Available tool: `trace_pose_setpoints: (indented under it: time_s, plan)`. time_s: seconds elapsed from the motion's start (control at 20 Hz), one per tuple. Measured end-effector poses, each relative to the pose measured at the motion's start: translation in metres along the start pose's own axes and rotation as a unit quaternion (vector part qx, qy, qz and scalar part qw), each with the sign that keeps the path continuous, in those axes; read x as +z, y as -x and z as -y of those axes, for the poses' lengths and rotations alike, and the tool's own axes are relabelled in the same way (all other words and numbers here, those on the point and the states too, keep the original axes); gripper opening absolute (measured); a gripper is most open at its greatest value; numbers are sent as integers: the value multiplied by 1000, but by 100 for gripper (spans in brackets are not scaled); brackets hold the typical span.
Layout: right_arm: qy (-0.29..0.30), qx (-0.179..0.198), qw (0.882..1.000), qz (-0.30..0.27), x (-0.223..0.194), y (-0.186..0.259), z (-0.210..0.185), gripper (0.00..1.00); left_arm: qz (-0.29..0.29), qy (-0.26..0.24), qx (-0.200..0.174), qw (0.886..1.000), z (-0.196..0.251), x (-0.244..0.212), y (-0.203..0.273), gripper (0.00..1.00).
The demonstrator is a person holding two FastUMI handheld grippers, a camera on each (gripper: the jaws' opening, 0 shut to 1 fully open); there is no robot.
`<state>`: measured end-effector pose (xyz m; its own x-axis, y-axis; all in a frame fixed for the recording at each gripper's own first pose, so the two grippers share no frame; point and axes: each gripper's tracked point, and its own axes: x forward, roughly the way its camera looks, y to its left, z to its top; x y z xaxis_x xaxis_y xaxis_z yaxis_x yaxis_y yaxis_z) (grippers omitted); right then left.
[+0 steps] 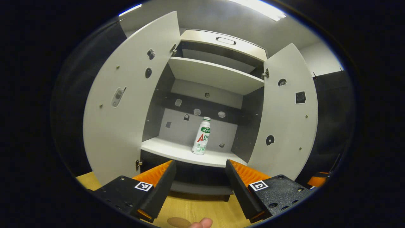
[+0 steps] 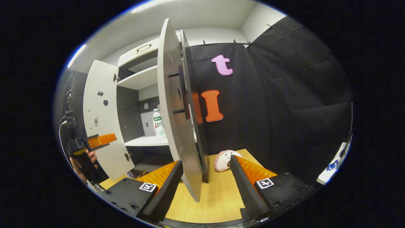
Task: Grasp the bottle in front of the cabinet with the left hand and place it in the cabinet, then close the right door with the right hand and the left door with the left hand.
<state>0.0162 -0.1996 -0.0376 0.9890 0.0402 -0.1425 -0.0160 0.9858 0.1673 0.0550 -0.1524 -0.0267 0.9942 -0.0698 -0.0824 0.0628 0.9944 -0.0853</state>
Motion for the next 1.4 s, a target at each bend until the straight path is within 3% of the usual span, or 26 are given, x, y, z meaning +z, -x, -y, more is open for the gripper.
trace_pose_setpoints:
  time_s: [0.25, 0.3, 0.35, 0.5, 0.55, 0.6, 0.65, 0.7, 0.8, 0.85, 0.9, 1.05, 1.1, 1.25, 1.4]
  plan:
    - [-6, -14, 1000, 9, 19, -12, 16, 98, -6, -13, 21, 1000, -4, -23, 34, 96]
    - [0, -23, 999, 22, 34, -17, 24, 89, -10, -5, 16, 1000, 0, -25, 37, 96]
    - [8, -32, 999, 39, 53, -23, 33, 98, -12, 3, 8, 1000, 3, -26, 39, 96]
    - [29, -58, 995, 73, 106, -40, 47, 100, -18, 10, -3, 1000, 4, -28, 42, 96]
    - [31, -65, 994, 79, 119, -46, 49, 89, -17, 9, -6, 1000, 5, -27, 41, 96]
    - [30, -66, 994, 85, 132, -53, 47, 98, -15, 7, -10, 1000, 4, -25, 39, 96]
    - [30, -60, 994, 88, 140, -59, 42, 89, -14, 4, -11, 1000, 3, -24, 39, 96]
    - [32, -54, 994, 89, 147, -67, 36, 89, -12, 2, -11, 1000, 0, -21, 38, 96]
    - [32, -49, 994, 92, 159, -77, 29, 89, -6, 0, -13, 1000, -3, -14, 37, 96]
    - [34, -47, 994, 97, 164, -81, 24, 98, -3, 0, -13, 1000, -5, -13, 36, 96]
    - [38, -49, 993, 100, 167, -84, 22, 89, -3, -1, -12, 1000, -8, -12, 36, 96]
    - [59, -57, 990, 110, 171, -90, 15, 89, -9, -3, -8, 1000, -20, -14, 35, 96]
    - [65, -66, 989, 112, 173, -88, 15, 98, -12, -3, -6, 1000, -25, -15, 35, 96]
    - [72, -73, 987, 124, 173, -89, 13, 93, -11, -5, -3, 1000, -34, -14, 33, 96]
    - [88, -73, 986, 121, 174, -89, 5, 96, -11, -6, -9, 1000, -37, -12, 27, 96]
